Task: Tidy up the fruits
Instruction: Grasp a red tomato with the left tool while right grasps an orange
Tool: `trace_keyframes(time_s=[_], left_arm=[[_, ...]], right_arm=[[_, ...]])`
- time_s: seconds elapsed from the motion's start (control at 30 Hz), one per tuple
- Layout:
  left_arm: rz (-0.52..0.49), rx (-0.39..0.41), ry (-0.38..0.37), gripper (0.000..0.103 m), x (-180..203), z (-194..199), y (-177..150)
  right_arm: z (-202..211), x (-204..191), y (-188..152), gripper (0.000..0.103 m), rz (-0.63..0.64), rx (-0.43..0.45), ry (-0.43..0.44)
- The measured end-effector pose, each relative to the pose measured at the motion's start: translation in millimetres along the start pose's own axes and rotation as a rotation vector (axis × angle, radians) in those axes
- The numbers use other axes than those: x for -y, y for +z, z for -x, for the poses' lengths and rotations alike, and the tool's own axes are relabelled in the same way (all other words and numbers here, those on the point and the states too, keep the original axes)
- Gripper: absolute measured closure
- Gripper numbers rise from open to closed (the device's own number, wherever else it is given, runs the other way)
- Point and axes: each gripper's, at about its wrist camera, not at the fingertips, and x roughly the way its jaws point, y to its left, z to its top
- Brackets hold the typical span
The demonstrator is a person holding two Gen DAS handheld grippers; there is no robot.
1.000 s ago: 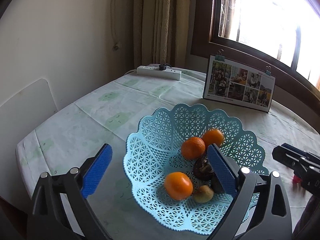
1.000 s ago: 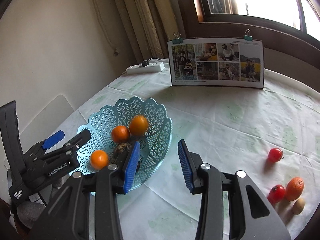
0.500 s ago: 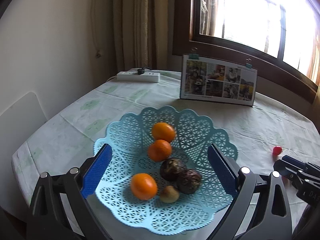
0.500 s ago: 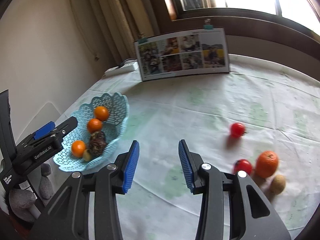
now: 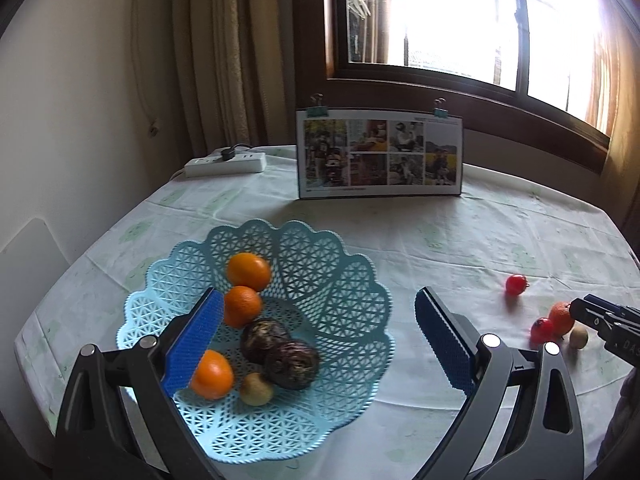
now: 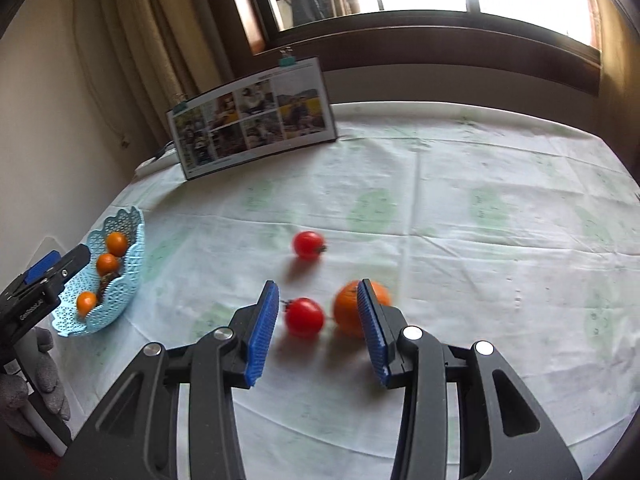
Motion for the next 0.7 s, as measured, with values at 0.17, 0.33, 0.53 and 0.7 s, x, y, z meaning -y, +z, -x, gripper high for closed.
trace_keyframes(time_s=[0.17, 0.33, 0.53, 0.7], left_arm=[[-0.032, 0.001, -0.021, 0.005, 19.7, 1.1, 1.5], [-0.067, -0.001, -0.040, 0.005, 40.1, 1.7, 2.0], [-0.101, -0.005, -0.050, 0.005, 57.8, 1.9, 1.4], [-0.115, -0.013, -0.053, 0.005, 65.5, -0.3, 1.3]], right_arm=[[-1.5, 18.6, -1.8, 0.062, -0.006, -0.015, -0.019], [-12.2, 23.8, -0.4, 0.062, 0.010, -0.045, -0.006], [-31.7, 26.5, 0.2, 0.061, 0.000, -0.098, 0.045], [-37.8, 31.5, 0.8, 0.062, -0.006, -0.104, 0.053]])
